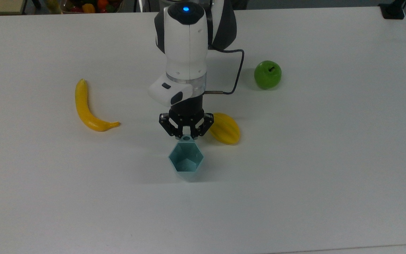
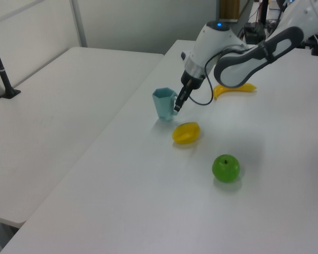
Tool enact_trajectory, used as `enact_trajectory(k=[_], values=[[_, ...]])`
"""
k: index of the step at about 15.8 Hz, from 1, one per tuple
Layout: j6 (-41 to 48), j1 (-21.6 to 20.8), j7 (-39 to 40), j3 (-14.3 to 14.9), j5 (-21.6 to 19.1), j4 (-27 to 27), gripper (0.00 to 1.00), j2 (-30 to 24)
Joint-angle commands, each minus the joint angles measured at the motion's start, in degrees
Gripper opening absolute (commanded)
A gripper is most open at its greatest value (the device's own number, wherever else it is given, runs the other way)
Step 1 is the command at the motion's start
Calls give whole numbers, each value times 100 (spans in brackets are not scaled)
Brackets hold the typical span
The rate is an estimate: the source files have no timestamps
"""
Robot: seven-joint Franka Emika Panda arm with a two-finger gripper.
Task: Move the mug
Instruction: 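Slide the held teal mug across the table toward the banana, then open the gripper, release the mug, and lift the gripper away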
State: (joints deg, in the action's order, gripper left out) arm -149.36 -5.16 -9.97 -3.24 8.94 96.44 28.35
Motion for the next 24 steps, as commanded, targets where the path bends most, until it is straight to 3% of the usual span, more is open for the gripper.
enact_trajectory(k=[1, 6, 12, 13, 15, 16, 17, 20, 24], values=[[449, 94, -163, 34, 134, 1393, 5, -1374], [715, 243, -313, 25, 143, 2694, 5, -2307], [732, 322, -339, 25, 134, 3258, 7, -2615], [758, 340, -435, 17, 134, 3258, 13, -2633], [942, 331, -664, 17, 134, 3241, 41, -2651], [1135, 323, -673, -1, 134, 3224, 84, -2651], [1398, 288, -673, -18, 134, 3189, 100, -2651], [2136, 261, -594, -27, 143, 2978, 100, -2782], [3225, 243, -305, -36, 143, 2276, 100, -2984]])
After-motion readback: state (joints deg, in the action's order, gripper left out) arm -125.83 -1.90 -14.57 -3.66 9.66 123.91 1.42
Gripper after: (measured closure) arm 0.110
